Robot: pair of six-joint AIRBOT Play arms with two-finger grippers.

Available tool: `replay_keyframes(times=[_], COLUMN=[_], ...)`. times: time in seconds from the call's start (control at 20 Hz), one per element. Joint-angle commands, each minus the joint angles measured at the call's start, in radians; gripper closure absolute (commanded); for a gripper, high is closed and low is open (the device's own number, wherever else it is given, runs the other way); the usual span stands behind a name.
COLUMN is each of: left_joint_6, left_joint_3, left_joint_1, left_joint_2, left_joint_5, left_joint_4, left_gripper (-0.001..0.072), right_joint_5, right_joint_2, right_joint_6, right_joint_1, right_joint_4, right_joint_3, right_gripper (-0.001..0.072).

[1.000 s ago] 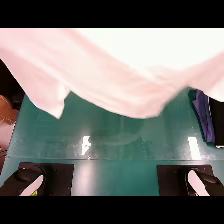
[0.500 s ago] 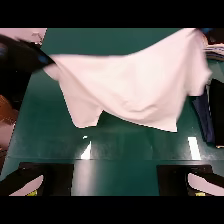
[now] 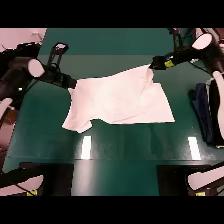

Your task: Fold the shirts.

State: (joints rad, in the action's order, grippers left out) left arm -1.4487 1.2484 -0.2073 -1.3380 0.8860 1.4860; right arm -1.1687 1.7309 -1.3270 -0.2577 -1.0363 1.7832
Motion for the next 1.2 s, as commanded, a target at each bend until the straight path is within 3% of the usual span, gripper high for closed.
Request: replay_keyframes(times=[0.0, 0.05, 0.1, 0.2, 0.35, 0.65, 0.9, 1.0, 1.15], left_joint_6=[-0.141, -0.188, -0.211, -0.207, -0.057, -0.025, 0.035, 0.057, 0.068], left_joint_3=[-0.023, -0.022, -0.011, 0.016, 0.011, -0.093, -0.164, -0.175, -0.18], left_joint_1=[0.045, 0.07, 0.098, 0.153, 0.205, 0.256, 0.303, 0.303, 0.303], left_joint_2=[-0.068, -0.068, -0.068, -0.067, -0.068, -0.087, -0.113, -0.124, -0.138], left_joint_5=[-0.211, -0.211, -0.179, -0.066, 0.095, 0.126, 0.118, 0.112, 0.078], left_joint_4=[0.074, 0.074, 0.069, 0.028, -0.109, -0.161, -0.262, -0.309, -0.362], left_gripper=[0.0428, 0.0176, 0.0139, 0.0139, 0.0139, 0.014, 0.014, 0.0228, 0.0228], right_joint_5=[0.068, 0.064, 0.048, -0.013, -0.135, -0.359, -0.286, -0.224, -0.157], right_joint_2=[0.037, 0.037, 0.037, 0.036, 0.002, -0.059, -0.195, -0.257, -0.332], right_joint_6=[-0.008, -0.009, -0.009, -0.009, -0.009, -0.008, -0.008, -0.008, -0.008], right_joint_1=[-0.005, -0.003, 0.003, 0.016, 0.04, 0.098, 0.135, 0.135, 0.135], right_joint_4=[-0.001, -0.001, -0.001, -0.001, -0.002, -0.002, -0.004, -0.004, -0.003], right_joint_3=[0.013, 0.031, 0.06, 0.13, 0.172, 0.171, -0.032, -0.138, -0.259], right_gripper=[0.0598, 0.0383, 0.0312, 0.0315, 0.033, 0.0332, 0.0332, 0.0332, 0.0332])
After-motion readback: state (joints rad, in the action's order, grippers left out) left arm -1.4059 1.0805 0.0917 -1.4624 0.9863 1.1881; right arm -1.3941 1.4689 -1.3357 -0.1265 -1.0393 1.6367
